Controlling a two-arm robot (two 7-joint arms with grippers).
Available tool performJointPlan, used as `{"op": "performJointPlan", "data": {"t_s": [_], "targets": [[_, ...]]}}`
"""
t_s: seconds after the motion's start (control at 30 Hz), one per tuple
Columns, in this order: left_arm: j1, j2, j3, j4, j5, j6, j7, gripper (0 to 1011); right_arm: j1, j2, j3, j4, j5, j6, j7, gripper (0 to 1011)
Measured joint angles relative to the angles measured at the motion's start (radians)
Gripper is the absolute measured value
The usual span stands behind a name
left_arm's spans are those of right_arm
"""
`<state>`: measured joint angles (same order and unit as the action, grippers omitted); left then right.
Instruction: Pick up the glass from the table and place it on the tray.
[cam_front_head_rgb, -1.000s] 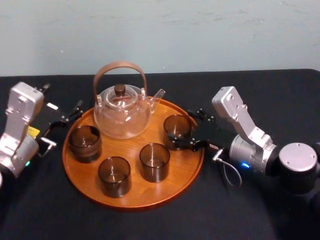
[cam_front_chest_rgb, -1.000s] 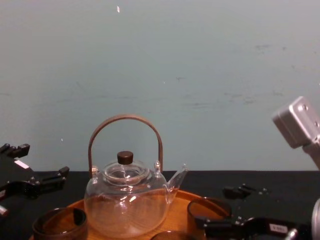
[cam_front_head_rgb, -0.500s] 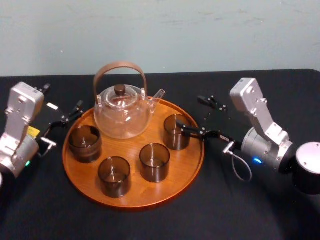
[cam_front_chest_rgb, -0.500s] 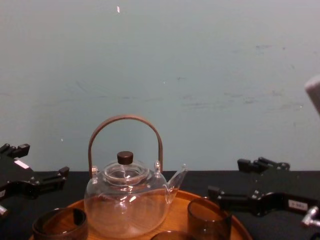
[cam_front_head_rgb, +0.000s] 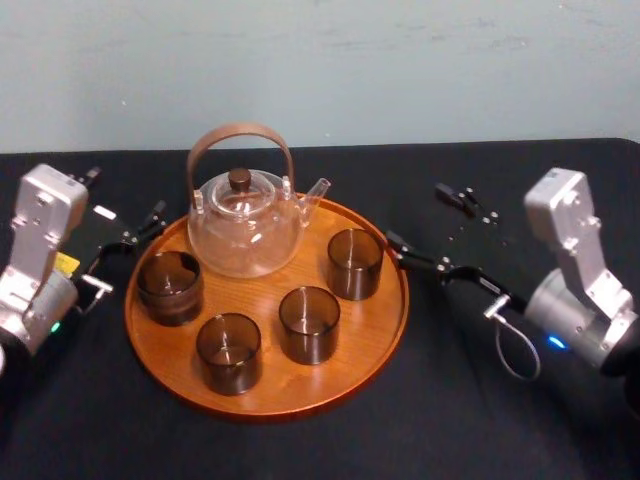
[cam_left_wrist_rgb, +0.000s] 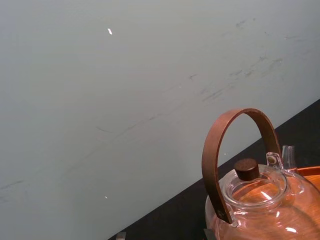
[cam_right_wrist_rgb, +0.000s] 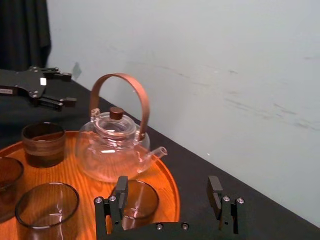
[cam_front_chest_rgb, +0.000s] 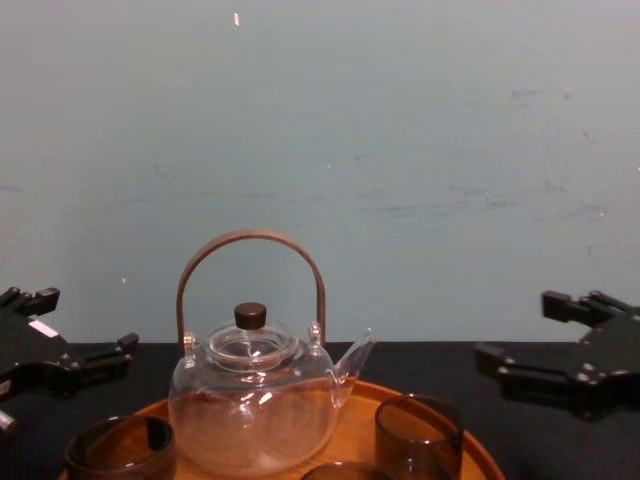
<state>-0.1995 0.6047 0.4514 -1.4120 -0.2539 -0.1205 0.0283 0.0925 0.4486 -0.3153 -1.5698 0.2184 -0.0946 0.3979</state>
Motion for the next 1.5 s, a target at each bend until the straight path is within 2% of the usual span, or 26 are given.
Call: {"op": "performJointPlan", "data": {"t_s": [0.27, 0.6, 1.5], "targets": [[0.000, 0.000, 0.000, 0.000, 0.000, 0.000, 0.000, 1001, -0.065, 0.002, 0.053, -0.011, 0.004, -0.025, -0.039, 1002], [0.000, 0.000, 0.000, 0.000, 0.000, 0.000, 0.000, 1002, -0.114, -0.021, 0.098, 0.007, -0.043, -0.049, -0.088, 1002], [0.000, 0.000, 0.000, 0.000, 0.000, 0.000, 0.000, 1001, -0.113, -0.025, 0.097, 0.012, -0.048, -0.048, -0.088, 1002]]}}
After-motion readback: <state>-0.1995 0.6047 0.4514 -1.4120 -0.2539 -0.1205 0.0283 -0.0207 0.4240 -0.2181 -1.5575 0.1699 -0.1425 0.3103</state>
